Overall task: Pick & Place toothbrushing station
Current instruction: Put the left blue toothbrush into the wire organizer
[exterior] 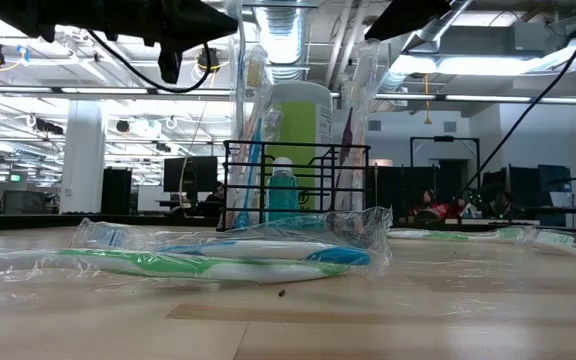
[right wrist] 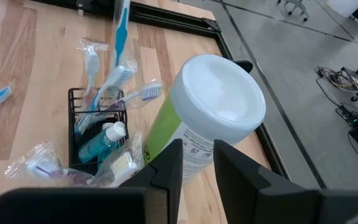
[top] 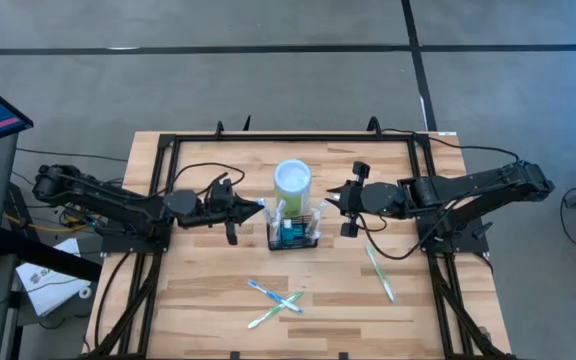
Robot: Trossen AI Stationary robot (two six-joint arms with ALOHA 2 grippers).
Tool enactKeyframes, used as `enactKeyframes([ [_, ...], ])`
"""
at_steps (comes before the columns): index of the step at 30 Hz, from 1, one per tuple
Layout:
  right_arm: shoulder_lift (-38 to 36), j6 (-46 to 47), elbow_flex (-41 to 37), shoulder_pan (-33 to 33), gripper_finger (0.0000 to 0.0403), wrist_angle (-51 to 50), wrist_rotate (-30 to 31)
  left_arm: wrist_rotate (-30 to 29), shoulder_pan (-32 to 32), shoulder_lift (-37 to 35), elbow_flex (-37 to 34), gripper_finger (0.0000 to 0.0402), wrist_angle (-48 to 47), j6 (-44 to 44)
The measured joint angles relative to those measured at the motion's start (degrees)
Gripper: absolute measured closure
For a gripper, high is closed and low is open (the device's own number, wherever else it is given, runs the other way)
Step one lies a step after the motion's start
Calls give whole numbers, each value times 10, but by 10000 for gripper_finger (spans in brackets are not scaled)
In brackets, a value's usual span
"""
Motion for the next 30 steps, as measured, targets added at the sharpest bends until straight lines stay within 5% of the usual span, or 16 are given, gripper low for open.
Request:
enactKeyframes([
  [30, 0, 0, 0, -11, 321, 0, 0, -10, 14, 17, 24, 401, -41, 72],
])
